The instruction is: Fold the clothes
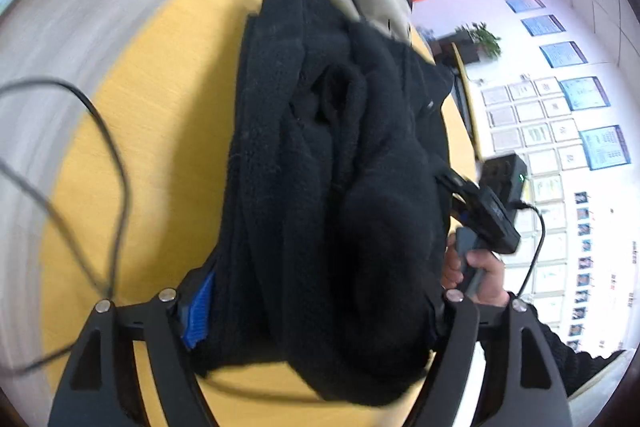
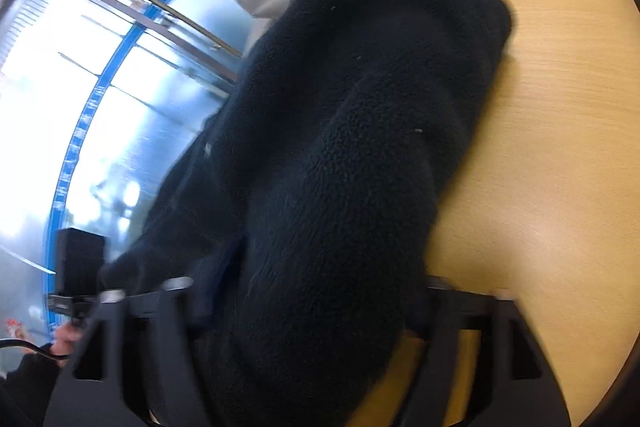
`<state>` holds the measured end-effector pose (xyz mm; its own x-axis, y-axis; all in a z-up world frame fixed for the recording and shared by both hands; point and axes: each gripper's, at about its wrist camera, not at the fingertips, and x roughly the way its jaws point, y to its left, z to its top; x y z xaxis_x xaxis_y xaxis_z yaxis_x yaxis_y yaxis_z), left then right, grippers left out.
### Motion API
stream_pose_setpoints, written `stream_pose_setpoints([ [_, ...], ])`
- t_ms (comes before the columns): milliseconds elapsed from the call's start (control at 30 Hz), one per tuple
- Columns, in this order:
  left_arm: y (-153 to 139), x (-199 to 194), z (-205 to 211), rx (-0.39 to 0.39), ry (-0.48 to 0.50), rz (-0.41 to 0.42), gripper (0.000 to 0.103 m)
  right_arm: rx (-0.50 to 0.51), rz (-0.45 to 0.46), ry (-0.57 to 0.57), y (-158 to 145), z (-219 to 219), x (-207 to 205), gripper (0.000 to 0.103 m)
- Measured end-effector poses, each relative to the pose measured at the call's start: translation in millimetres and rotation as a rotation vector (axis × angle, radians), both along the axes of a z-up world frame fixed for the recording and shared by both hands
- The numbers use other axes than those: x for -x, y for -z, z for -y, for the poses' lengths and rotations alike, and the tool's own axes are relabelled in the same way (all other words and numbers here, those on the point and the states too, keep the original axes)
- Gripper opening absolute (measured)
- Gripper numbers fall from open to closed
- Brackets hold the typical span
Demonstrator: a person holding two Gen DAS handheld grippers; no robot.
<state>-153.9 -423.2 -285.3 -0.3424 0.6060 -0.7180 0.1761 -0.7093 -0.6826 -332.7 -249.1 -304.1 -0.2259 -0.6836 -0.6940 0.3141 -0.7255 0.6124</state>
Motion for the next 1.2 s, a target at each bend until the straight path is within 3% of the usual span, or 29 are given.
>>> stream_pose_setpoints([
  [33, -17, -12, 4, 0.027, -0.027, -0.024, 0.081, -0.026, -0.015, 0.003, -12, -19, 4, 0.099],
  [100, -53, -28, 20, 0.086, -0.083, -0.083, 0.081, -0.07, -0.06, -0.006, -38, -44, -1, 0.099],
  [167, -94, -53, 66, 0.148, -0.143, -0.151, 0.084, -0.131, -0.116, -0.024, -64, -106, 4, 0.1],
  [200, -115, -66, 88, 0.18, -0.173, -0.185, 0.085, -0.165, -0.148, -0.045, -79, -113, -5, 0.1],
  [267, -168, -99, 83, 0.249, -0.215, -0.248, 0.086, -0.193, -0.221, -0.089, -100, -115, -4, 0.1],
  [367, -236, -131, 40, 0.349, -0.273, -0.362, 0.097, -0.186, -0.351, -0.126, -149, -123, -66, 0.1],
  [433, -272, -150, 59, 0.414, -0.308, -0.396, 0.103, -0.187, -0.397, -0.133, -174, -144, -105, 0.103],
  [567, -320, -189, 7, 0.599, -0.314, -0.353, 0.103, -0.289, -0.48, -0.172, -221, -172, -146, 0.103],
  [667, -303, -186, -52, 0.662, -0.33, -0.318, 0.103, -0.344, -0.464, -0.201, -226, -175, -167, 0.103],
  [867, -269, -179, -169, 0.787, -0.36, -0.246, 0.103, -0.48, -0.307, -0.291, -241, -179, -214, 0.103],
  [1100, -249, -163, -191, 0.76, -0.409, -0.141, 0.103, -0.575, -0.331, -0.351, -244, -165, -231, 0.103],
  [1200, -260, -162, -185, 0.78, -0.409, -0.14, 0.103, -0.601, -0.355, -0.351, -248, -151, -232, 0.103],
])
